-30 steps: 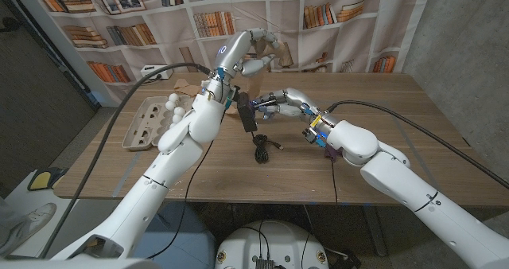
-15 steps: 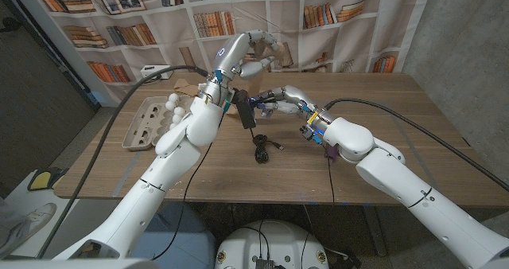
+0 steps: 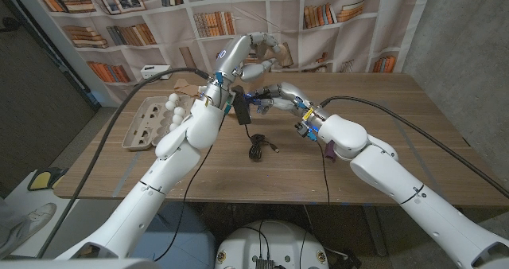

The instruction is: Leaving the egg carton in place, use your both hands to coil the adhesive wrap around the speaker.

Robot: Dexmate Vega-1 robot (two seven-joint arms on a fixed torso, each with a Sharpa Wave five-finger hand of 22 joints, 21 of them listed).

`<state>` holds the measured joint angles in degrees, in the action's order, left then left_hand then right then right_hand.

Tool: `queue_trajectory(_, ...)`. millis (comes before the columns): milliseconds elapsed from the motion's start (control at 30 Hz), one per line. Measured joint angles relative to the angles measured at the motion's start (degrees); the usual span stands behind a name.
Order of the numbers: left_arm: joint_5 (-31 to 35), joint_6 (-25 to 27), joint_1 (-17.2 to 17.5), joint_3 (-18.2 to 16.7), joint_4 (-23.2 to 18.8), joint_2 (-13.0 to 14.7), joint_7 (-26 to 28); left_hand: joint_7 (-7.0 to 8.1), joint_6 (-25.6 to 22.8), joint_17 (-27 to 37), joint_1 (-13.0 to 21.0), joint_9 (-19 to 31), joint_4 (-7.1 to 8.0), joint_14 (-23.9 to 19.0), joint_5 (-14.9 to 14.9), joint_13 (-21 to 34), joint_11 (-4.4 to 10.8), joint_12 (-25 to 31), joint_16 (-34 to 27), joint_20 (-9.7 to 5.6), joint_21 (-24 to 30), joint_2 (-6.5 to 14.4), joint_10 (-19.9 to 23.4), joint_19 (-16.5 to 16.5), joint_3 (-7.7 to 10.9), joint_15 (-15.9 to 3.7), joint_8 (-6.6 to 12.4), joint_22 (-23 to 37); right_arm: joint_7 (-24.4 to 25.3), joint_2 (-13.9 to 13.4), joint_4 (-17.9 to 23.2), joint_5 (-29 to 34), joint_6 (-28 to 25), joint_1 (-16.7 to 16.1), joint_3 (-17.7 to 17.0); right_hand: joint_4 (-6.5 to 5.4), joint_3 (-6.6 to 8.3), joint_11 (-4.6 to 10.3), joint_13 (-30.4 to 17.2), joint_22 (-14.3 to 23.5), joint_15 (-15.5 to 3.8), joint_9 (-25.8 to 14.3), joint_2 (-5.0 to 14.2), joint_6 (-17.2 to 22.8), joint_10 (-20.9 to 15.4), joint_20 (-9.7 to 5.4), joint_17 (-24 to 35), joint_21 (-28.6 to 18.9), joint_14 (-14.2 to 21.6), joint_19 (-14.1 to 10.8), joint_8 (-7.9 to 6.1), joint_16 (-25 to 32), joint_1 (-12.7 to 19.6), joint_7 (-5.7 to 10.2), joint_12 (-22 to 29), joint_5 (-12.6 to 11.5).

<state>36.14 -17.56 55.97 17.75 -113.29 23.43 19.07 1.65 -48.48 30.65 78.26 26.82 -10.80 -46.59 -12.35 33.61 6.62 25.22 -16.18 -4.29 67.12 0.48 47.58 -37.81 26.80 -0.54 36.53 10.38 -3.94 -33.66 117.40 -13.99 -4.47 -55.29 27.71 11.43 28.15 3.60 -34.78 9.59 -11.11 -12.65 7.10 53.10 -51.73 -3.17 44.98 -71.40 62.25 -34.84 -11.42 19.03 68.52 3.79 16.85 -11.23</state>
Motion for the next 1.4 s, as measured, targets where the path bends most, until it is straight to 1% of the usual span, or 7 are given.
queue_trajectory(300, -3.4, -1.1, 0.5, -0.2, -0.5, -0.3, 0.0, 0.01, 0.0, 0.0, 0.0, -0.3, 0.00, 0.0, 0.0, 0.0, 0.00, -0.1, 0.0, -0.14, 0.1, 0.0, 0.0, 0.3, 0.00, 0.00, 0.00, 0.0, 0.4, 0.9, -0.9, -0.3, -0.8, 0.3, 0.0, 0.00, 0.00, 0.00, -0.1, 0.0, 0.00, 0.0, 0.06, 0.0, 0.0, 0.00, 0.0, 0.0, 0.0, 0.0, 0.00, 0.0, -0.1, 0.00, 0.0, 0.1)
queue_trajectory(500, -4.6, -2.3, 0.8, -0.2, -1.4, 0.1, -0.1, 0.01, 0.0, 0.0, 0.0, -0.3, 0.01, 0.0, 0.1, -0.1, 0.00, -0.1, -0.2, -0.21, 0.3, 0.0, 0.0, 0.4, 0.00, -0.01, 0.00, 0.0, 0.8, 1.1, -1.4, -0.3, -1.4, 0.3, 0.0, 0.00, 0.00, 0.01, -0.2, 0.0, 0.00, 0.0, 0.06, 0.0, 0.0, 0.00, 0.0, 0.0, 0.0, 0.0, 0.00, 0.0, -0.1, 0.00, -0.1, 0.2)
queue_trajectory(833, -5.6, -4.9, 1.4, 0.3, -2.9, 1.1, -0.1, 0.01, 0.0, 0.0, 0.0, -0.3, 0.01, 0.0, 0.2, 0.0, 0.14, -0.4, -0.2, -0.20, 0.5, 0.0, 0.3, 0.4, -0.01, -0.01, 0.00, 0.0, 2.2, 2.0, -2.4, -0.7, -2.7, 0.4, -1.3, 0.00, 0.00, 0.01, -0.2, 0.2, 0.00, 0.0, 0.06, 0.0, 0.0, 0.00, 0.3, 0.0, 0.0, 0.0, 0.00, 0.0, -0.1, 0.00, -0.1, 0.3)
queue_trajectory(933, -5.7, -5.4, 1.5, 0.4, -3.3, 1.3, -0.1, 0.01, 0.0, 0.3, 0.0, -0.3, 0.01, 0.0, 0.2, 0.0, 0.14, -0.3, -0.2, 0.09, 0.6, 0.0, 0.3, 0.7, -0.01, -0.01, 0.00, 0.1, 2.6, 2.2, -2.7, -1.0, -3.0, 0.4, -1.6, 0.00, 0.00, 0.02, -0.4, 0.2, 0.00, 0.0, 0.05, 0.0, 0.0, 0.00, 0.3, 0.0, 0.0, 0.0, 0.00, 0.0, 0.0, 0.00, -0.3, 0.3)
queue_trajectory(1333, -6.9, -7.3, 1.8, 0.9, -4.3, 2.2, -0.6, -0.20, 0.4, 0.4, 0.0, -0.3, 0.01, 0.0, 0.2, 0.0, 0.14, -0.2, -0.2, -0.22, 1.0, 0.0, 0.3, 1.0, -0.01, 0.01, 0.00, 0.0, 4.1, 3.8, -4.1, -2.7, -4.0, 0.4, -3.4, 0.00, 0.00, -0.12, -1.3, 0.2, 0.00, 0.0, 0.03, 0.0, -0.1, 0.00, 0.6, 0.0, 0.0, 0.0, 0.00, 0.0, 0.0, 0.00, -0.5, 0.2)
queue_trajectory(1400, -7.1, -7.6, 1.8, 1.0, -4.5, 2.4, -0.7, -0.20, 0.4, 0.4, 0.0, -0.3, 0.01, 0.0, 0.3, 0.0, 0.14, -0.2, -0.2, -0.22, 1.0, 0.0, 0.3, 1.0, -0.01, 0.02, 0.35, 0.0, 4.3, 4.3, -4.3, -3.2, -4.2, 0.4, -3.7, 0.00, 0.00, -0.12, -1.3, 0.2, 0.00, 0.0, 0.02, 0.0, -0.1, 0.00, 0.5, 0.0, 0.0, 0.0, 0.00, 0.0, 0.0, 0.00, -0.5, 0.2)
